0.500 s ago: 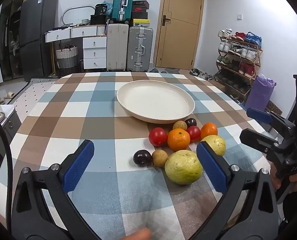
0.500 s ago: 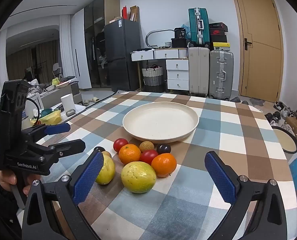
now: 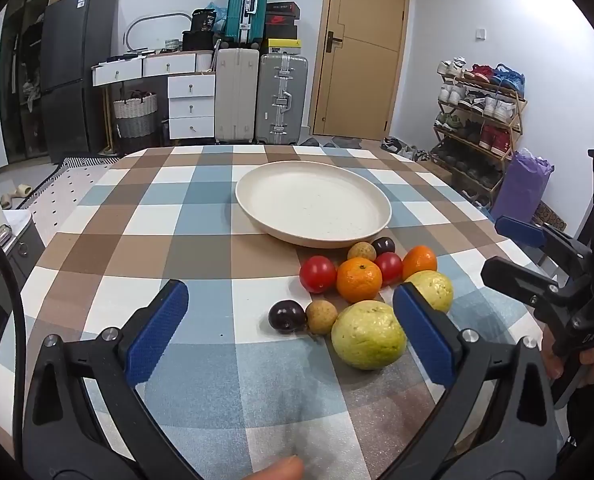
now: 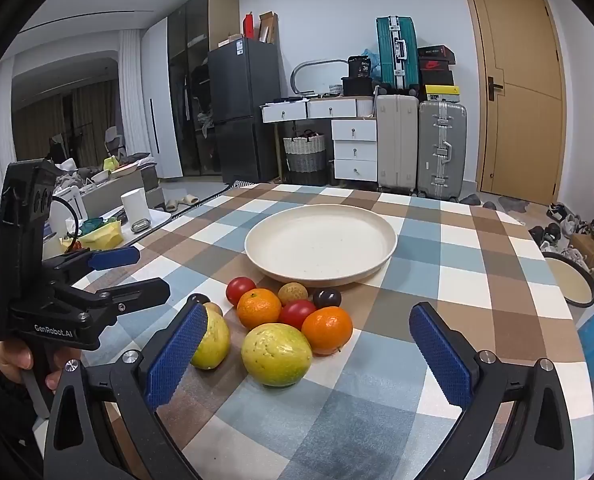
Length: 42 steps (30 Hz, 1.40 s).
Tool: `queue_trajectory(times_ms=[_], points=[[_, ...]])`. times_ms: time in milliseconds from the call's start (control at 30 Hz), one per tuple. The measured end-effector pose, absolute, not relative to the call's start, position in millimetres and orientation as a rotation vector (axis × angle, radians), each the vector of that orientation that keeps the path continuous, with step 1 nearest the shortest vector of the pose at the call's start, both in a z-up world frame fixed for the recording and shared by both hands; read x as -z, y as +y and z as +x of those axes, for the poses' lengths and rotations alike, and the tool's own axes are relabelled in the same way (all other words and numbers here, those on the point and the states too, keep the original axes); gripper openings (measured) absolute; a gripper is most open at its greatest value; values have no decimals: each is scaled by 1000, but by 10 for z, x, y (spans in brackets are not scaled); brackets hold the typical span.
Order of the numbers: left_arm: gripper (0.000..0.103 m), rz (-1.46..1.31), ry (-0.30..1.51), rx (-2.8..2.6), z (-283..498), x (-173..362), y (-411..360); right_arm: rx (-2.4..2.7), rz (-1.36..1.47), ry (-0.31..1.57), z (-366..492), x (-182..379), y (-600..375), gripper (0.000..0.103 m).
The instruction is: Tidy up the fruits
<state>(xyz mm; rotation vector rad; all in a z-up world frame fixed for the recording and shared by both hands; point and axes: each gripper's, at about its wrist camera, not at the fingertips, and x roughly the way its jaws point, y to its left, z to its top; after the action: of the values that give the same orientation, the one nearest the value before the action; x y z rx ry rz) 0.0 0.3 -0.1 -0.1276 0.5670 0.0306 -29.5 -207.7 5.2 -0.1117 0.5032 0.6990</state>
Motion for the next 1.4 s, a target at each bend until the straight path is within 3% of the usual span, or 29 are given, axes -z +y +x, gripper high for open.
queue_trajectory(times_ms=[1400], points=[[102,-119,563,-32,-3,-2,2,-697,-124,507,-315,-50,-2071,103]])
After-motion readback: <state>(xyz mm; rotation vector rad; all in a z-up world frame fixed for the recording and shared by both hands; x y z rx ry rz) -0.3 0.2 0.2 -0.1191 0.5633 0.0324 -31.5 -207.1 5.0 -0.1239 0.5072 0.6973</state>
